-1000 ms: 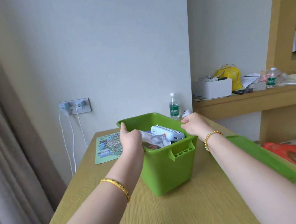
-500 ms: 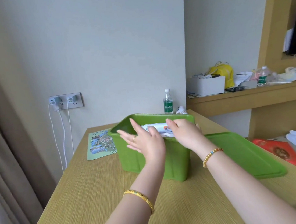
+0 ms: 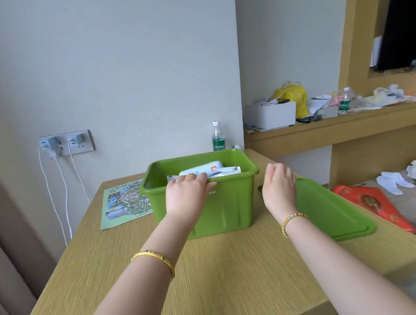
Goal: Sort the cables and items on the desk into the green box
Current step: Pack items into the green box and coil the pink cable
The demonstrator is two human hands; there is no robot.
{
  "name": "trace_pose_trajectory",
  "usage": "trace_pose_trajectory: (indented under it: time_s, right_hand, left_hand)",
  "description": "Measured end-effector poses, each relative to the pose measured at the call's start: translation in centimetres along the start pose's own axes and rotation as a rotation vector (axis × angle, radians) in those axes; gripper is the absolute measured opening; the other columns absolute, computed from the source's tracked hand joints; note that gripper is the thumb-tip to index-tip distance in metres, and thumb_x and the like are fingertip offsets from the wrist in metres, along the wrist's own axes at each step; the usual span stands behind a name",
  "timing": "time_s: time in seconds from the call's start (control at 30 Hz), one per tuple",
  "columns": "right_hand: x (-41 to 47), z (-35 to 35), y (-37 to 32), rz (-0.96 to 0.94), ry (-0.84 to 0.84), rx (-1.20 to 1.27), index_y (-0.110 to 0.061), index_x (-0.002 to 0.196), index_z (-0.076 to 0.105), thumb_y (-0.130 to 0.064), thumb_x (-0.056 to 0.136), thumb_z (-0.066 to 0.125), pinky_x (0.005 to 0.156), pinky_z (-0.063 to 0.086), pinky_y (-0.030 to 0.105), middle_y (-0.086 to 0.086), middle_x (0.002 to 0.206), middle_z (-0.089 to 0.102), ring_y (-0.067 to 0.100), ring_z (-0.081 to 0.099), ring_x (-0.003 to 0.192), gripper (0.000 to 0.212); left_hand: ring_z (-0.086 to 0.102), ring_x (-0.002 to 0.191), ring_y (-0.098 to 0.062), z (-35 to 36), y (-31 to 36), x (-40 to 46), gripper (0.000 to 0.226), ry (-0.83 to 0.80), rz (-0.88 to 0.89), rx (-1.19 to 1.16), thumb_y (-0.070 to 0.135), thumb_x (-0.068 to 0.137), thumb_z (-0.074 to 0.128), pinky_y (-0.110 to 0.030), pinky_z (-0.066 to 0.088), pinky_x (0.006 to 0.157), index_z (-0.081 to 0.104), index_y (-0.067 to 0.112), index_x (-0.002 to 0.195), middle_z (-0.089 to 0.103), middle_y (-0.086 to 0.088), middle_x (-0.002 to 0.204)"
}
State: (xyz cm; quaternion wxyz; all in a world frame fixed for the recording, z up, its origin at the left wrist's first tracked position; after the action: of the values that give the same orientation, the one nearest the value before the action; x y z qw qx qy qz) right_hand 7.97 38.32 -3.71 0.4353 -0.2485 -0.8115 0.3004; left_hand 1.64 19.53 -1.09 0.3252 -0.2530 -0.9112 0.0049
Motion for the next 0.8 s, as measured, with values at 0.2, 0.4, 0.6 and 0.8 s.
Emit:
trace_pose_trajectory:
  time_s: [0.2,0.4,0.6,0.8]
  right_hand:
    - [-2.5,-0.1,6.7,0.106,-0.535,-0.634,-0.011,0.124,0.044,-0.044,0.092,0.045,0.099,0.033,0.039,0.011,0.131,0.04,0.028,0.034,0.124,0.046]
    - [-2.3,0.3,6.7,-0.052,-0.554,-0.842,-0.015,0.118,0.054,-0.012,0.09,0.043,0.097,0.038,0.033,0.008,0.128,0.041,0.025,0.037,0.121,0.03]
    - [-1.8,-0.5,5.0,-0.131,-0.406,-0.838,-0.007,0.114,0.052,-0.003,0.089,0.047,0.08,0.048,0.031,0.011,0.122,0.046,0.025,0.046,0.113,0.025]
    - [1.1,-6.1,0.4,-0.316,0.09,-0.478,-0.005,0.098,0.045,0.002,0.09,0.045,0.054,0.038,0.037,0.013,0.092,0.059,0.033,0.058,0.084,0.011]
  left_hand:
    - [0.062,0.09,-0.026,0.2,2.3,1.1,0.046,-0.015,-0.03,0.021,0.053,0.096,0.025,-0.03,0.035,0.066,0.055,0.018,0.103,0.066,-0.002,0.097]
    - [0.04,0.134,-0.023,0.9,2.6,0.0,0.053,0.052,-0.034,-0.049,0.051,0.097,0.024,-0.042,0.021,0.11,0.047,0.019,0.132,0.049,-0.004,0.141]
    - [0.027,0.141,-0.023,-0.3,3.6,-0.1,0.043,0.092,-0.04,-0.263,0.041,0.097,0.036,-0.049,0.002,0.115,0.052,0.018,0.13,0.04,-0.011,0.147]
    - [0.022,0.141,-0.025,-2.9,4.4,1.3,0.052,0.137,-0.127,-0.734,0.033,0.094,0.049,-0.045,0.01,0.117,0.036,0.014,0.141,0.026,-0.013,0.152]
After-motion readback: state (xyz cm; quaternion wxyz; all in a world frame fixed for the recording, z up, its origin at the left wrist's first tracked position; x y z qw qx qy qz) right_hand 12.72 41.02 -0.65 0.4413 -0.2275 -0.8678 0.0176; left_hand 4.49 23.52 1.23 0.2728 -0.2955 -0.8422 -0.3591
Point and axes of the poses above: each hand's wrist, its own x-axis towards the middle knuckle, its own z-axis out of the palm, y = z × x, the point moved 2 cm from there along x, towards the middle knuckle
